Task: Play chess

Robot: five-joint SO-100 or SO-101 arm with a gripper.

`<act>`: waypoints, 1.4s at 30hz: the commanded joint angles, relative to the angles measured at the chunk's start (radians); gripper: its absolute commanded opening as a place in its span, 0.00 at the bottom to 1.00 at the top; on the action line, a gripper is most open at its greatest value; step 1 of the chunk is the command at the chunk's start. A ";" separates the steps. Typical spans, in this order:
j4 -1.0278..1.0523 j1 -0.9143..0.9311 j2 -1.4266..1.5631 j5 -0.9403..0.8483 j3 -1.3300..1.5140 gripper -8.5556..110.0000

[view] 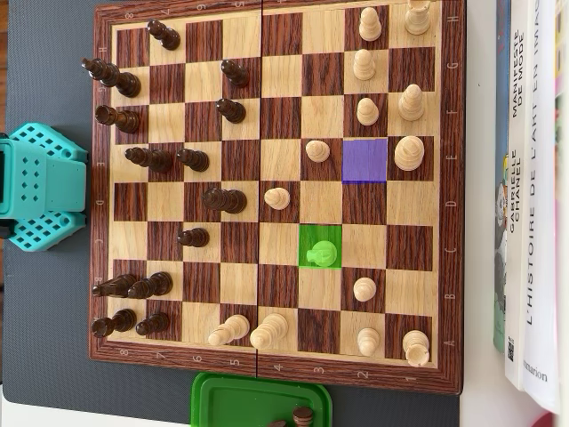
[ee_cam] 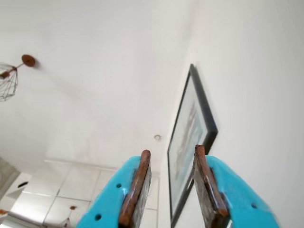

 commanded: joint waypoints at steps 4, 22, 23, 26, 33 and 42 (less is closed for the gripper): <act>-0.114 0.006 -0.006 0.006 0.020 0.19; -0.411 0.011 -0.006 0.005 0.020 0.19; -0.411 0.011 -0.006 0.005 0.020 0.19; -0.411 0.011 -0.006 0.005 0.020 0.19; -0.411 0.002 -0.006 0.006 0.020 0.19; -0.411 0.006 -0.008 0.005 0.020 0.19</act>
